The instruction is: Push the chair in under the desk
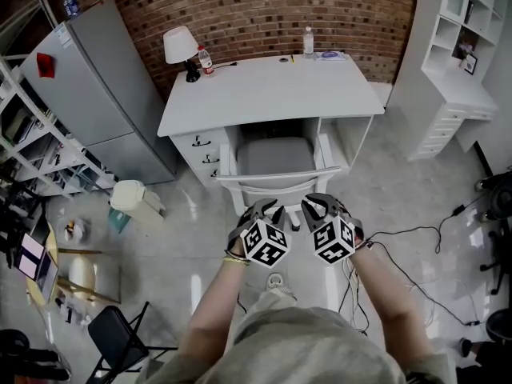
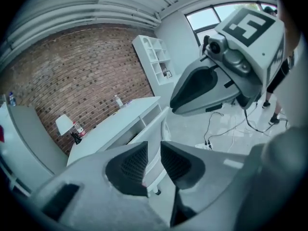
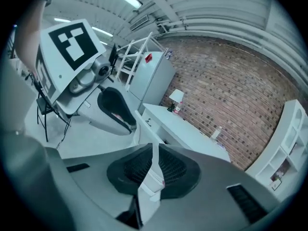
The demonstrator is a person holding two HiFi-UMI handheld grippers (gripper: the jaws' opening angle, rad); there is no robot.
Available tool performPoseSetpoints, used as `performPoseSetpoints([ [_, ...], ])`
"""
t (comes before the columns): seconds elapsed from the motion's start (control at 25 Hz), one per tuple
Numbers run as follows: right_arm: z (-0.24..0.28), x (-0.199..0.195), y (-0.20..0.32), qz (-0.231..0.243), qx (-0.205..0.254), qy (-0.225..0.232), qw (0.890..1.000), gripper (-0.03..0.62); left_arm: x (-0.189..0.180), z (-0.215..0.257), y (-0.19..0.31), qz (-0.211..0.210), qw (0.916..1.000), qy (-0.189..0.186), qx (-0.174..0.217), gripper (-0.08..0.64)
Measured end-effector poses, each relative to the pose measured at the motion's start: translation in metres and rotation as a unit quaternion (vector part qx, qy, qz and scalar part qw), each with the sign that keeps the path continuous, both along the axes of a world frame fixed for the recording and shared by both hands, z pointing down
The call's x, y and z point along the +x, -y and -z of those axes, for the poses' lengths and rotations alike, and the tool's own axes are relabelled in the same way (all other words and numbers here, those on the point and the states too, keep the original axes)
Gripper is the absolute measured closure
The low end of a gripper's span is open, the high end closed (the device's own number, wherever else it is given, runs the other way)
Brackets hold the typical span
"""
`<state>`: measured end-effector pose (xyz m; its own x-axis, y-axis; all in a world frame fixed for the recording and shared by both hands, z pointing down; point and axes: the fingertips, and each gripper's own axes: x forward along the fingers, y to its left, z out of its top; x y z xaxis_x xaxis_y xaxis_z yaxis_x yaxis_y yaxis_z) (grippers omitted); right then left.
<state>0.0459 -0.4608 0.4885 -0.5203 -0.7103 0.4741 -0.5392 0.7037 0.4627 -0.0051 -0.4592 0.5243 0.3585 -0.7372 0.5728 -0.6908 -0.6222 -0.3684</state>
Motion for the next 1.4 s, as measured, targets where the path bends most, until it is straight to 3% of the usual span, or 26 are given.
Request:
performPoseSetpoints([
  [0.24,0.022,0.008,-0.025,-0.031,-0.010,0.085,0.996,0.569,0.002,0.017,-0.025,0.053,0.9950,-0.085,0.007,0.528],
  [0.4,0.030,0.012,-0.045,-0.045,-0.019,0.135,0.990,0.574,0.005,0.029,-0.043,0.080,0.9838,-0.161,0.002,0.545],
  [0.72,0.045,0.019,-0.093,-0.064,-0.025,0.200,0.977,0.580,0.013,0.051,-0.090,0.095,0.9597,-0.264,-0.013,0.549],
  [1.16,0.054,0.034,-0.157,-0.078,-0.046,0.272,0.958,0.581,0.018,0.058,-0.163,0.106,0.9425,-0.317,-0.014,0.549],
  [1.4,0.050,0.041,-0.192,-0.074,-0.059,0.283,0.954,0.581,0.021,0.059,-0.196,0.114,0.9350,-0.335,-0.015,0.549],
])
